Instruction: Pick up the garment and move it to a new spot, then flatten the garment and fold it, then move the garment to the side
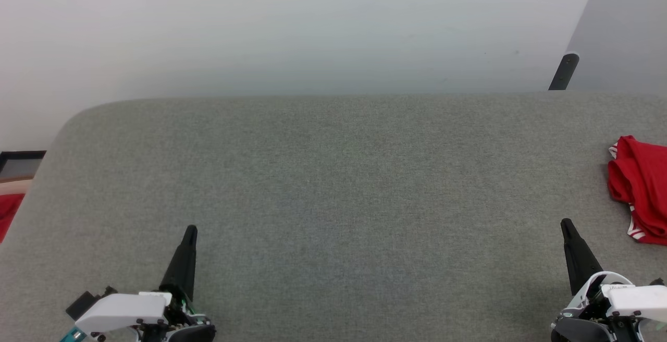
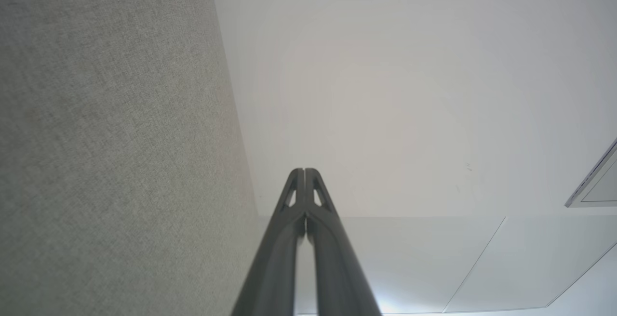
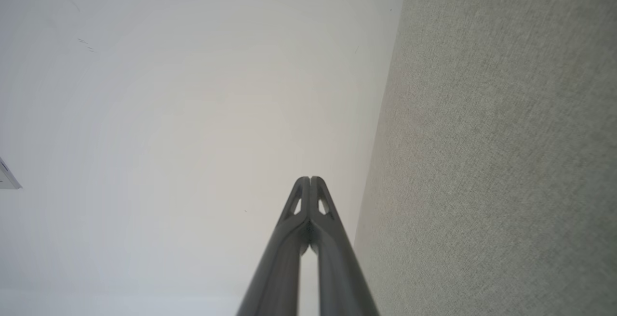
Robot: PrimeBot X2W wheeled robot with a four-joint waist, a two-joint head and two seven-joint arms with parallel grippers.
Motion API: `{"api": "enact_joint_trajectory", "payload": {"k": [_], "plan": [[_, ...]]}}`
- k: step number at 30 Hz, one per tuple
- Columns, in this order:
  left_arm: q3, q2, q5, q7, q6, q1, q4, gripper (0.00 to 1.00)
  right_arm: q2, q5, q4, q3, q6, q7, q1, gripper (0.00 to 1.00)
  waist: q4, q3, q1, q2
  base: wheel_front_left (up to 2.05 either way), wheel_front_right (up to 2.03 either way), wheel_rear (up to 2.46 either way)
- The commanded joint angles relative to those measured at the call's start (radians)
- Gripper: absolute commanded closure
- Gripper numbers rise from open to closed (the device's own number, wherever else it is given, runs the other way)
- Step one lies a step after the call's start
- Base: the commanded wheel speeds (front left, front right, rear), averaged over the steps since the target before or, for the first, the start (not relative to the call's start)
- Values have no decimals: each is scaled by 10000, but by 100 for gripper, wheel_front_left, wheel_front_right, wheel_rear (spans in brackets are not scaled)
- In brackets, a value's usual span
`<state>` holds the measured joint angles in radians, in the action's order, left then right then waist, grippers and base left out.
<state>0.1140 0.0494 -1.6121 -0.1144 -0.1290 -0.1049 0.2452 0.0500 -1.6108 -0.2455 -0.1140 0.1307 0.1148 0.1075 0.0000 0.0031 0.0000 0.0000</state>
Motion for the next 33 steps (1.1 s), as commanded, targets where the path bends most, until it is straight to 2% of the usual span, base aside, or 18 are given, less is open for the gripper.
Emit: {"api": "enact_joint_trajectory", "payload": {"k": [1, 33], "plan": [[28, -9, -4, -36, -32, -82, 6, 100, -18, -41, 24, -2, 0, 20, 30, 100, 0, 0, 0, 0, 0, 0, 0], [29, -8, -1, -38, -33, -82, 6, 100, -18, -42, 24, -1, 0, 19, 30, 100, 0, 0, 0, 0, 0, 0, 0]]}}
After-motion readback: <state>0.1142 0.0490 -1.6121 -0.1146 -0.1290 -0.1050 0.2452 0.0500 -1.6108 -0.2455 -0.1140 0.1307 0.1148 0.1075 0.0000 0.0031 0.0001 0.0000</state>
